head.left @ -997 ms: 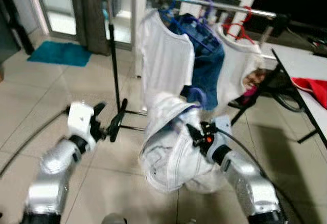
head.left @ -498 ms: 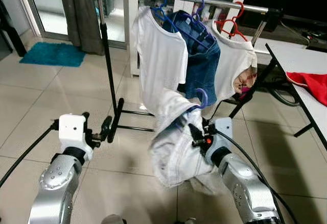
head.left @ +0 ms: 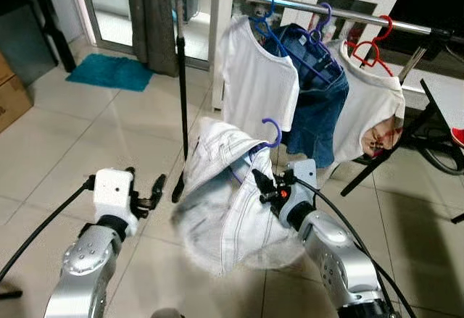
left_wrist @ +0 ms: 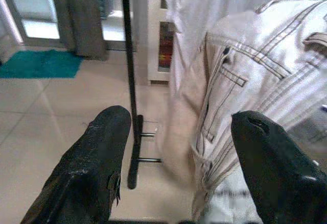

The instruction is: Hang hanger

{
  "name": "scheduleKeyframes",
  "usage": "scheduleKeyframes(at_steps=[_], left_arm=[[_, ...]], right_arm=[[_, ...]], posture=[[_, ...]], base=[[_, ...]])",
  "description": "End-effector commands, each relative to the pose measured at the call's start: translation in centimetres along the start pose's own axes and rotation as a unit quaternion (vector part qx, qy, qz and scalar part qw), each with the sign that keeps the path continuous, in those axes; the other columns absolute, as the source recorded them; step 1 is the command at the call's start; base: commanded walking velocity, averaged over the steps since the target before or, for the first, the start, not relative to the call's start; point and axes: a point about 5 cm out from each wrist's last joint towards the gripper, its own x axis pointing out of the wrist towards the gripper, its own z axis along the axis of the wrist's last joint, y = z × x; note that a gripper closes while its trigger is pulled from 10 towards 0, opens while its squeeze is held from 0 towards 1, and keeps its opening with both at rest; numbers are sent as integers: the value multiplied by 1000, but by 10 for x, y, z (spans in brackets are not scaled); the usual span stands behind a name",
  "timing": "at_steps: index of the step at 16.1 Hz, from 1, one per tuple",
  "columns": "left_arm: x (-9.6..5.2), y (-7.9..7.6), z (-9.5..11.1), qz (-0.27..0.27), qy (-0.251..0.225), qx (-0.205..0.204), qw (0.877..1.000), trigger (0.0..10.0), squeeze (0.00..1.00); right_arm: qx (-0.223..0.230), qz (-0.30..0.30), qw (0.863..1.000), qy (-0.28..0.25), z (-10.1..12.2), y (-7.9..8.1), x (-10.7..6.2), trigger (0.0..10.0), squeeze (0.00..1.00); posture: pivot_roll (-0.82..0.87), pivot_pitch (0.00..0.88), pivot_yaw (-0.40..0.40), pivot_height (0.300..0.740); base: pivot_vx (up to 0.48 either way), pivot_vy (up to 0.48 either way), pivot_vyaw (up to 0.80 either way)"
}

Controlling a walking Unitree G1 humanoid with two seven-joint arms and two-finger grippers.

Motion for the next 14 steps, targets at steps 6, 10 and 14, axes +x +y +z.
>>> scheduleKeyframes(at_steps=[6, 10, 14], left_arm=[[19, -10, 18, -35, -28, 8, 999, 10000, 0], [30, -17, 25, -66, -33, 3, 997, 10000, 0], [33, -18, 21, -65, -28, -5, 997, 10000, 0]], right_arm=[[-12, 13, 999, -29, 17, -7, 2, 10000, 0], [-33, 21, 998, -39, 19, -3, 3, 10000, 0], [-29, 2, 999, -42, 20, -12, 0, 10000, 0]], posture=[[38, 0, -28, 740], [22, 0, 14, 740], [15, 0, 11, 740]], base=[[336, 0, 0], [349, 0, 600], [374, 0, 0]])
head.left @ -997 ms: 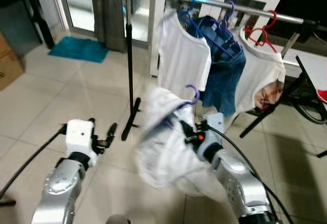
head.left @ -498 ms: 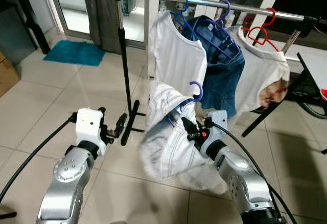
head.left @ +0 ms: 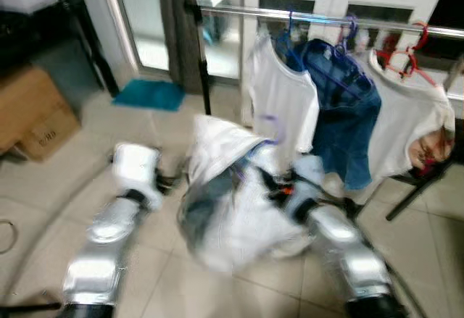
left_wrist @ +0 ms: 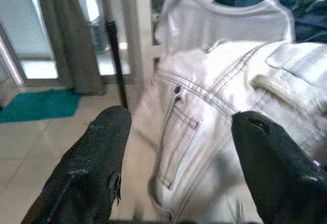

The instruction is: Hang hanger

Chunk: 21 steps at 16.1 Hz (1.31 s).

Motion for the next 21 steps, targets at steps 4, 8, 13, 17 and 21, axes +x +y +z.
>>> scheduleKeyframes(at_steps=[4, 8, 13, 17, 21], left_arm=[[-11, 16, 2, 32, -2, 1, 999, 10000, 0], [-14, 14, -1, 41, -6, -3, 999, 10000, 0], [-16, 7, -4, 36, -6, -12, 999, 10000, 0], [-20, 6, -3, 22, 1, -2, 1000, 10000, 0], [-16, 1, -1, -4, 6, 11, 1000, 10000, 0]], right_arm=[[-8, -2, 999, -49, 21, 5, 8, 10000, 0], [-28, -6, 998, -60, 30, 3, 10, 10000, 0], [-53, 0, 997, -57, 35, -1, 10, 10000, 0], [-60, 8, 997, -47, 35, 3, 13, 10000, 0], [-61, 1, 997, -42, 32, 3, 9, 10000, 0]], posture=[[32, 7, -32, 740], [33, 5, -77, 740], [34, 4, -119, 740], [22, 22, -115, 740], [13, 21, -94, 740]], base=[[391, 0, 0], [388, 0, 0], [386, 0, 0], [386, 0, 0], [388, 0, 0]])
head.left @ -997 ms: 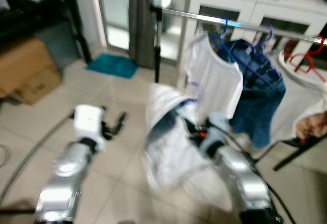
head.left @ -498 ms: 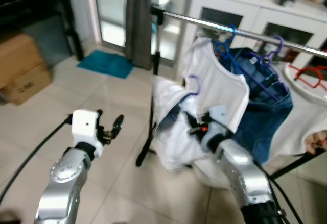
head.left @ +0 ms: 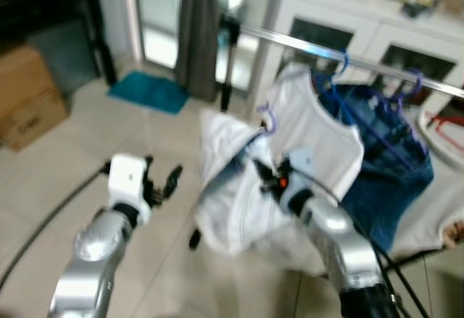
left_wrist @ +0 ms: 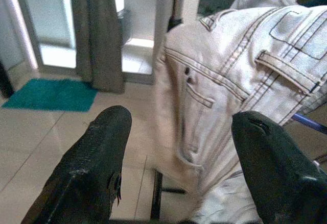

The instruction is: Hang hanger

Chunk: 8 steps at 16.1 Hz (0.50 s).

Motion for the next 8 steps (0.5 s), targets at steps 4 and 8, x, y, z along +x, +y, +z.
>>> scheduleKeyframes(at_steps=[4, 8], left_arm=[[2, -10, 2, -38, 4, 11, 999, 10000, 0], [-1, -11, 1, -47, 9, 17, 999, 10000, 0]], right_arm=[[-9, -33, 999, -29, 14, -12, -7, 10000, 0], [-17, -37, 999, -18, 14, -11, -6, 10000, 0]], posture=[[28, 14, -83, 740], [43, 2, -84, 740]], base=[[385, 0, 0], [386, 0, -600]])
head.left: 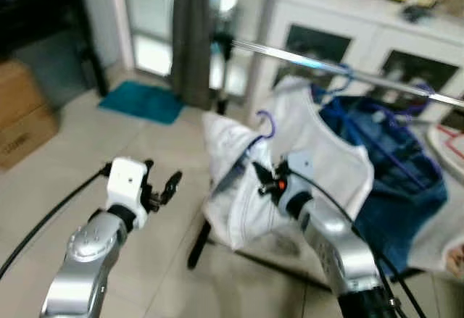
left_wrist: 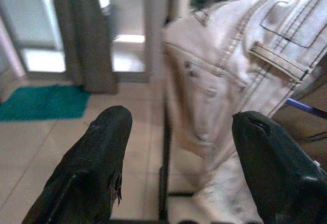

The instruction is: Hang hanger

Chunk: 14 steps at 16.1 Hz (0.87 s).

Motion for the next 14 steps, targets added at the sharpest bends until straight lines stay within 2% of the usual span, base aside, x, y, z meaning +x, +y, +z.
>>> scheduleKeyframes(at_steps=[1, 3, 8, 11, 14], left_arm=[[4, -12, 5, -25, -10, 1, 1000, 10000, 0], [4, -13, 5, -27, -9, 1, 1000, 10000, 0], [0, -14, 5, -42, -6, 1, 999, 10000, 0], [-2, -16, 7, -52, -12, 4, 999, 10000, 0], [-4, -16, 10, -74, -10, 15, 997, 10000, 0]], right_arm=[[-23, -25, 999, -27, 16, -15, -5, 10000, 0], [-23, -20, 999, -30, 19, -14, -5, 10000, 0], [-17, 27, 998, -53, 28, -4, -8, 10000, 0], [-5, 35, 996, -78, 39, 1, -10, 10000, 0], [-10, 45, 994, -99, 55, 10, -4, 10000, 0]], posture=[[45, 1, -85, 740], [45, 5, -84, 740], [48, 17, -79, 740], [48, 19, -79, 740], [54, 22, -82, 740]], base=[[386, 0, -800], [388, 0, -800], [341, 0, 0], [0, 0, 0], [0, 0, 0]])
